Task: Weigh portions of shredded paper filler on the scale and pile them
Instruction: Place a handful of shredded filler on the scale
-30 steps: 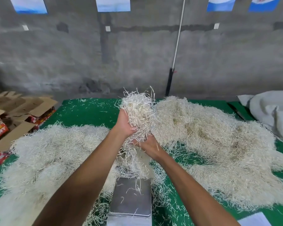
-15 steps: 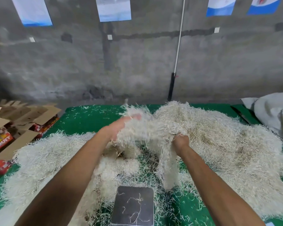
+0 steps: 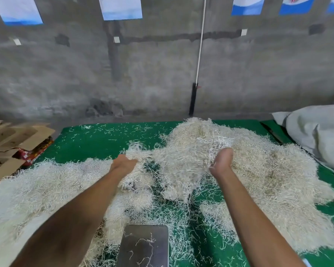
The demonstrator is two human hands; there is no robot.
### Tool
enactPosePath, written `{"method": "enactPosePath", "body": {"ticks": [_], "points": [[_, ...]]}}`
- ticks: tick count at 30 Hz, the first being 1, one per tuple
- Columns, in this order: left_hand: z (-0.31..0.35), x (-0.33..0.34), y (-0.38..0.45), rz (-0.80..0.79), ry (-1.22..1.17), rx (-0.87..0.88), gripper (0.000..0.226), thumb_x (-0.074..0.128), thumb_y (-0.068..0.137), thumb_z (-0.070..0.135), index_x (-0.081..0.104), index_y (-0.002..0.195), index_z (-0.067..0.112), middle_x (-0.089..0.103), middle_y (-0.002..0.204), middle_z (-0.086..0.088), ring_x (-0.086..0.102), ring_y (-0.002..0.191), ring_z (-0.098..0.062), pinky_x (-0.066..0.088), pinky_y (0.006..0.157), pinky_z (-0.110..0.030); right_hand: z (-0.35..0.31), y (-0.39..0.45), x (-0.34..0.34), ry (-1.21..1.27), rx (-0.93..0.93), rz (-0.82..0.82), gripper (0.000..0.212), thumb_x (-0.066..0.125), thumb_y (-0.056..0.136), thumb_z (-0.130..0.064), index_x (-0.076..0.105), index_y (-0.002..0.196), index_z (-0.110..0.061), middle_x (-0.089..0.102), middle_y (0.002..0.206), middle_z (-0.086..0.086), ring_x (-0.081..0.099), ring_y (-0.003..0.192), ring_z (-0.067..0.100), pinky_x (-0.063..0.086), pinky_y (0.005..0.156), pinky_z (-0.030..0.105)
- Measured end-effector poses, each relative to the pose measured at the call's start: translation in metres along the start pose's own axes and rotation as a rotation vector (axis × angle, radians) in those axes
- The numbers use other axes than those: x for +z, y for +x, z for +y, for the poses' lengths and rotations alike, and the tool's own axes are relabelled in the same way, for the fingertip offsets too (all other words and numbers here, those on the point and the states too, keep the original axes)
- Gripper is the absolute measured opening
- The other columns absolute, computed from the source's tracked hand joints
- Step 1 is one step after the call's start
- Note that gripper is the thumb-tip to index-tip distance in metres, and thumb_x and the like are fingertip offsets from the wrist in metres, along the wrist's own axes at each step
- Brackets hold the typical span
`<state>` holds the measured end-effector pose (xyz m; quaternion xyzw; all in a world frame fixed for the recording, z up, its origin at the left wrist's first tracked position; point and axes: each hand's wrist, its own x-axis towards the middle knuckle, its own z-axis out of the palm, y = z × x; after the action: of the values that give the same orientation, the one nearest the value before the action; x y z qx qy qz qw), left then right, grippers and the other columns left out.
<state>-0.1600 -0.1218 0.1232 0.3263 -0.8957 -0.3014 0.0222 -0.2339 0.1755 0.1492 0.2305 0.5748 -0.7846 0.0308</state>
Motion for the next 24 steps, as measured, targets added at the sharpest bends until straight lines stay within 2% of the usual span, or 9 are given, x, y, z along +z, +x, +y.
{"method": "enactPosePath", "body": {"ticks": [3, 5, 9, 10, 12, 15, 19, 21, 24], "points": [[0.005, 0.001, 0.008, -0.017, -0.235, -0.073, 0.080, 0.060, 0.096, 0.047, 0.024, 0.155, 0.007, 0.043, 0.150, -0.023, 0.052, 0.129, -0.042, 0.045, 0.107, -0.053, 0.001, 0.022, -0.021, -0.249, -0.113, 0.053, 0.040, 0.044, 0.102, -0.005, 0.051, 0.134, 0.019, 0.056, 0.134, 0.036, 0.060, 0.121, 0.040, 0.049, 0.097, 0.040], [0.025, 0.006, 0.006, -0.037, -0.439, -0.093, 0.081, 0.059, 0.096, 0.045, 0.018, 0.157, 0.010, 0.037, 0.155, -0.023, 0.041, 0.138, -0.043, 0.035, 0.114, -0.054, 0.014, 0.025, -0.022, -0.317, -0.083, 0.016, 0.047, 0.047, 0.100, 0.004, 0.041, 0.145, 0.016, 0.059, 0.125, 0.024, 0.055, 0.097, 0.023, 0.049, 0.079, 0.030], [0.055, 0.012, 0.002, -0.113, -0.565, -0.046, 0.081, 0.058, 0.098, 0.039, 0.011, 0.159, 0.014, 0.024, 0.162, -0.017, 0.028, 0.147, -0.040, 0.027, 0.118, -0.055, 0.044, 0.023, -0.020, -0.757, -0.084, -0.378, 0.092, 0.062, 0.093, 0.007, 0.006, 0.164, -0.008, 0.051, 0.108, 0.006, 0.052, 0.093, 0.021, 0.049, 0.093, 0.038], [0.059, 0.012, 0.002, -0.120, -0.575, -0.033, 0.081, 0.058, 0.097, 0.038, 0.011, 0.159, 0.016, 0.025, 0.162, -0.015, 0.028, 0.147, -0.039, 0.026, 0.118, -0.055, 0.048, 0.022, -0.017, -0.851, -0.105, -0.444, 0.098, 0.067, 0.089, 0.007, 0.006, 0.164, -0.010, 0.054, 0.114, 0.008, 0.056, 0.100, 0.023, 0.049, 0.095, 0.040], [0.068, 0.011, 0.002, -0.146, -0.590, -0.003, 0.080, 0.058, 0.097, 0.037, 0.011, 0.159, 0.019, 0.024, 0.162, -0.013, 0.028, 0.147, -0.038, 0.026, 0.118, -0.055, 0.050, 0.017, -0.008, -0.993, -0.240, -0.460, 0.102, 0.078, 0.085, -0.001, 0.015, 0.164, -0.012, 0.042, 0.153, 0.016, 0.049, 0.135, 0.035, 0.044, 0.112, 0.046], [0.077, 0.012, 0.000, -0.189, -0.546, 0.055, 0.082, 0.057, 0.094, 0.039, 0.010, 0.159, 0.022, 0.024, 0.162, -0.010, 0.028, 0.147, -0.035, 0.026, 0.117, -0.053, 0.044, 0.003, 0.012, -1.025, -0.534, -0.465, 0.093, 0.084, 0.085, -0.037, 0.031, 0.159, -0.018, 0.033, 0.161, 0.012, 0.039, 0.145, 0.032, 0.034, 0.121, 0.052], [0.090, 0.008, -0.003, -0.199, -0.642, 0.088, 0.086, 0.060, 0.090, 0.041, 0.012, 0.158, 0.019, 0.025, 0.162, -0.010, 0.029, 0.146, -0.034, 0.025, 0.118, -0.054, 0.042, 0.004, 0.028, -1.366, -0.894, -0.153, 0.049, 0.070, 0.092, -0.047, 0.062, 0.132, -0.021, 0.054, 0.135, 0.009, 0.058, 0.119, 0.025, 0.052, 0.097, 0.040], [0.095, -0.004, 0.000, -0.168, -0.817, 0.049, 0.082, 0.060, 0.093, 0.039, 0.017, 0.158, 0.014, 0.028, 0.161, -0.011, 0.031, 0.145, -0.032, 0.024, 0.119, -0.053, 0.041, 0.012, 0.024, -1.422, -0.893, -0.121, 0.027, 0.065, 0.098, -0.039, 0.072, 0.113, -0.018, 0.059, 0.132, 0.009, 0.064, 0.106, 0.024, 0.057, 0.089, 0.039], [0.092, -0.029, 0.007, -0.247, -1.027, 0.037, 0.073, 0.057, 0.094, 0.043, 0.028, 0.157, 0.019, 0.031, 0.161, -0.009, 0.032, 0.147, -0.031, 0.022, 0.120, -0.058, 0.052, 0.021, 0.003, -1.552, -0.685, -0.218, 0.021, 0.060, 0.103, -0.028, 0.073, 0.105, -0.013, 0.069, 0.117, 0.008, 0.069, 0.094, 0.022, 0.061, 0.085, 0.041]]}}
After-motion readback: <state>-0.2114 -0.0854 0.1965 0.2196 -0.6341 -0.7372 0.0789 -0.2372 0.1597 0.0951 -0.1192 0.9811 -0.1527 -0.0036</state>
